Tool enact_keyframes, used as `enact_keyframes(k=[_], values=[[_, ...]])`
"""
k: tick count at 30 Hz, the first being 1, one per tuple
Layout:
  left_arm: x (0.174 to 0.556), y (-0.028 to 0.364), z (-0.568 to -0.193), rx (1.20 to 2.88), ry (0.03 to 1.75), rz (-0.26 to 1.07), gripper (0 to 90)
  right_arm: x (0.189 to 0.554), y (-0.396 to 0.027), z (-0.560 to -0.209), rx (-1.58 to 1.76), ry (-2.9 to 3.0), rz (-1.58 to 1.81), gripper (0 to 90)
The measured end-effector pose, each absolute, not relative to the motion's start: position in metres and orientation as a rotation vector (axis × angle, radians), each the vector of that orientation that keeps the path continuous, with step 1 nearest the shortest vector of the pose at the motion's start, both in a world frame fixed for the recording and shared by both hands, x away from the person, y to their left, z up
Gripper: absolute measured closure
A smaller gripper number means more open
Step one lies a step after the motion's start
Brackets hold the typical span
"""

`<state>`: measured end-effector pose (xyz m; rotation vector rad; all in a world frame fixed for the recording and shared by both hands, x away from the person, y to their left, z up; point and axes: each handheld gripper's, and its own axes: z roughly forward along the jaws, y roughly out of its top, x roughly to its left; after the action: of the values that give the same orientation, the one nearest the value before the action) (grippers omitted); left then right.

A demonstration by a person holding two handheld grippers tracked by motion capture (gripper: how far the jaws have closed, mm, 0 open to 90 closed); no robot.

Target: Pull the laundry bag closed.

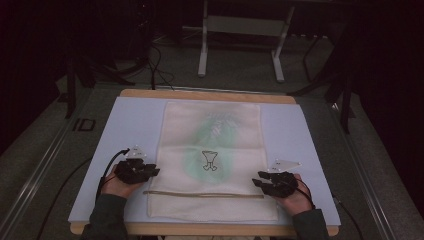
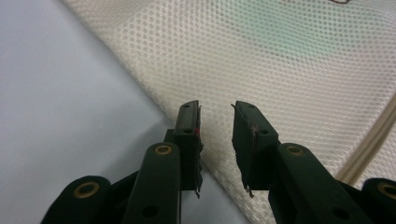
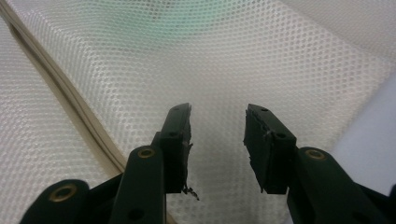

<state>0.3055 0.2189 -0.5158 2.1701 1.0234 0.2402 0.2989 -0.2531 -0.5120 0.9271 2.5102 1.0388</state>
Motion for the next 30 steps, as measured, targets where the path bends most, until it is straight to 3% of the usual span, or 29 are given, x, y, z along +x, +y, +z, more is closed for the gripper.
enact_keyframes(k=[12, 17, 30], values=[[0.292, 0.217, -0.515, 2.171, 0.963, 0.194, 85.5, 0.291, -0.237, -0.502, 0.916, 2.508, 1.095, 61.9], [0.292, 0.218, -0.517, 2.169, 0.961, 0.174, 89.3, 0.290, -0.234, -0.488, 0.874, 2.511, 1.126, 67.1], [0.278, 0.224, -0.514, 2.192, 0.929, 0.173, 88.4, 0.288, -0.198, -0.478, 0.736, 2.588, 1.137, 77.5]])
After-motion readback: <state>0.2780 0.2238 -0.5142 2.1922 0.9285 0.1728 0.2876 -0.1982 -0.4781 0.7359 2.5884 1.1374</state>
